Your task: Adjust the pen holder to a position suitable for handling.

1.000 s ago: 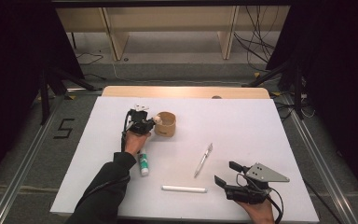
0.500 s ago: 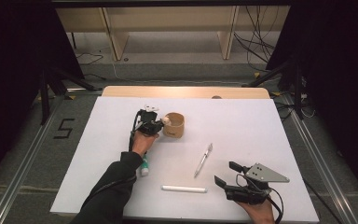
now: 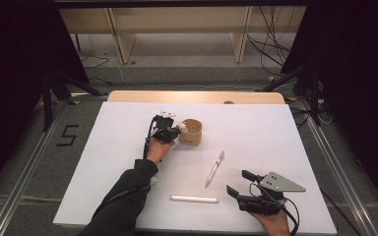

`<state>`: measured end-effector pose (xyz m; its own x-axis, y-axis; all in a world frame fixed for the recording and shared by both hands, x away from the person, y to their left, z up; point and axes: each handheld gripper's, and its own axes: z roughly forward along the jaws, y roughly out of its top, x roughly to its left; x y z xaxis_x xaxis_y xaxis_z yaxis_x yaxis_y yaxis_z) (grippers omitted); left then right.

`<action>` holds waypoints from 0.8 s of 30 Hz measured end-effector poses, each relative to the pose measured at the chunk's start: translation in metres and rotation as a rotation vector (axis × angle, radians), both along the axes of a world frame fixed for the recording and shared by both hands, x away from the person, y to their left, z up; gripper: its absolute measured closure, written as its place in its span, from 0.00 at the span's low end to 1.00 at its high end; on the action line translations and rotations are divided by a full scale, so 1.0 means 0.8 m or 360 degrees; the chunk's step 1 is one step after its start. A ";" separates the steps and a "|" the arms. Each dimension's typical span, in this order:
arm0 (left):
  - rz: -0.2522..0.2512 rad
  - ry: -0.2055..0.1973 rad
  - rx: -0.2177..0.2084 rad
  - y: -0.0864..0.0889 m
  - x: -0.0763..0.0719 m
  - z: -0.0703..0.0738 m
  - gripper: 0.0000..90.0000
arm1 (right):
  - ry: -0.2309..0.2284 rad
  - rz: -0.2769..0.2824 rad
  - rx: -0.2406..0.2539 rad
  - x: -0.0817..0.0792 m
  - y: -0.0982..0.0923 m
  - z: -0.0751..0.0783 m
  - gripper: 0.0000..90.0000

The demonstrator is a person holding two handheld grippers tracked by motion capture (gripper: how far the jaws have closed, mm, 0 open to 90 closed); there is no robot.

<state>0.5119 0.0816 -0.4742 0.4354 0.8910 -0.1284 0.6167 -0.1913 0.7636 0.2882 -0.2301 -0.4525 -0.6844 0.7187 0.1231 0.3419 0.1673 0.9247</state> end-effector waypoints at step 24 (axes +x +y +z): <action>0.0115 0.0022 -0.0045 0.059 -0.045 0.038 0.34 | -0.0003 -0.0016 -0.0002 -0.003 0.000 0.000 0.27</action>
